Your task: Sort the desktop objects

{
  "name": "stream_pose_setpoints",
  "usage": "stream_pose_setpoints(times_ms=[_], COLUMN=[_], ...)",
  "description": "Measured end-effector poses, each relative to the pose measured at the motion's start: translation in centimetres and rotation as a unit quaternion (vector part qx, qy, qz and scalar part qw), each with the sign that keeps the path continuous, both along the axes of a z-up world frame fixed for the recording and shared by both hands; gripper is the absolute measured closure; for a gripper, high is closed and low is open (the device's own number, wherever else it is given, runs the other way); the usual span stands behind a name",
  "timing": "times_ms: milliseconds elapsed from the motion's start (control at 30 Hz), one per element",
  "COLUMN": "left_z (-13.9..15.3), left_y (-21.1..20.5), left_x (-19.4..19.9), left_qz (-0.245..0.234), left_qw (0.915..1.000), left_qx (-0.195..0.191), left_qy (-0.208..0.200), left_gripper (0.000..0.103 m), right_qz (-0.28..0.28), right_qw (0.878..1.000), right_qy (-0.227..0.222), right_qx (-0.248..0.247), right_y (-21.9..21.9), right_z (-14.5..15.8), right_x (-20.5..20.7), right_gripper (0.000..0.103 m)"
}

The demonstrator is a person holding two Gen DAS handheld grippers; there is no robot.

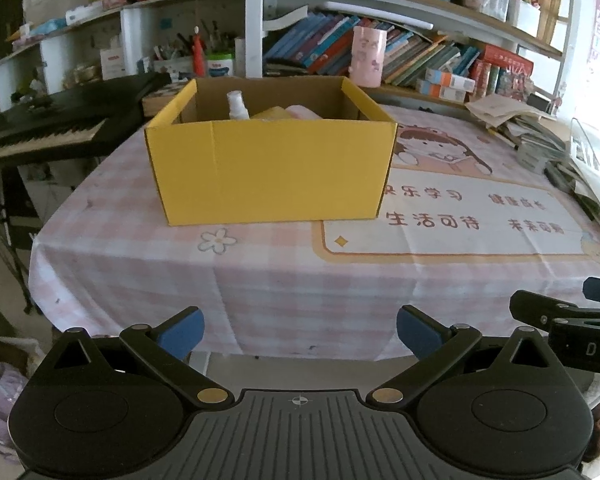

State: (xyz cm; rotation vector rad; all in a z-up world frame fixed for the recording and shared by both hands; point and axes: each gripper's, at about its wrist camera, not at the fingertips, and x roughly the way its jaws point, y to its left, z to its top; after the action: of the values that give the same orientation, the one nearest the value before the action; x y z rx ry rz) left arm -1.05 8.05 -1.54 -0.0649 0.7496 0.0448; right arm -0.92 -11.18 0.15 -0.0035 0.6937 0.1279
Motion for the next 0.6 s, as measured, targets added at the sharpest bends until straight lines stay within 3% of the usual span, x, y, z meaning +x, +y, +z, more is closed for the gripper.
stream_pose_setpoints(times_ms=[600], left_z=[-0.10], left_y=[-0.43], left_x=[0.35], left_qz=[-0.015], left_qw=[0.9999], left_qx=[0.001], left_qy=[0.001], left_gripper=[0.000], right_qz=[0.003], right_qw=[1.000], right_qy=[0.009], right_qx=[-0.001], right_y=[0.30], right_z=[-0.18], right_x=[0.59], right_gripper=[0.005])
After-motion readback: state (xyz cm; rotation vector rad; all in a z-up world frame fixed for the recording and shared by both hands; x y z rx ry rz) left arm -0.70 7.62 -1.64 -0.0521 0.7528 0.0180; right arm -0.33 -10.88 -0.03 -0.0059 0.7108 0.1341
